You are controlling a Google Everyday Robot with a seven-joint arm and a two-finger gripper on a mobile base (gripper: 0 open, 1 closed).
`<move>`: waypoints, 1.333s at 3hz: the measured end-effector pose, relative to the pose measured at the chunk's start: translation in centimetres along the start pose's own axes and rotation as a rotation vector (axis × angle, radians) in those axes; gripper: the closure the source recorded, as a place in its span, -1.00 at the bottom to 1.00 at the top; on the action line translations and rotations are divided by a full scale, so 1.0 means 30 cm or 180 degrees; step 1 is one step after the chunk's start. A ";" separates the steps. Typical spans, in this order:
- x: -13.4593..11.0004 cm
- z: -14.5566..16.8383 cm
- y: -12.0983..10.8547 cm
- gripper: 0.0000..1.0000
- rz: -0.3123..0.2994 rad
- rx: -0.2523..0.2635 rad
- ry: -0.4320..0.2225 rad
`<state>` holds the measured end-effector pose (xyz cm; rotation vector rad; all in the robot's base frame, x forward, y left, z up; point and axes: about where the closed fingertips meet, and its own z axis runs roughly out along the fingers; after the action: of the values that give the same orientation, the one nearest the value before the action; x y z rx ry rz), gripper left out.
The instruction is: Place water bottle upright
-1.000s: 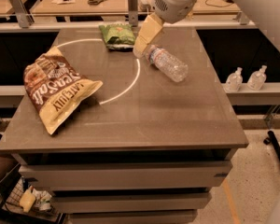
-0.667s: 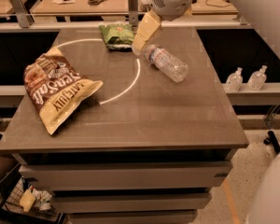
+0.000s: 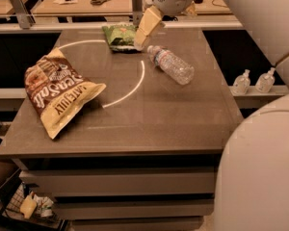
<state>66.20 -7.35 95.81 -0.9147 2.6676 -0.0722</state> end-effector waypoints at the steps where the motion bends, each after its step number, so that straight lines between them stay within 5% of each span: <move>1: -0.026 0.050 -0.007 -1.00 0.0078 -0.0074 0.0064; 4: -0.020 0.253 -0.014 -1.00 0.0238 -0.0356 0.0262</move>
Offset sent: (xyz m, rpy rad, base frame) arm 0.0252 -0.0005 -0.0507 0.0137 0.1715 -0.0507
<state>69.30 -6.91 88.86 -0.8616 2.8034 0.0581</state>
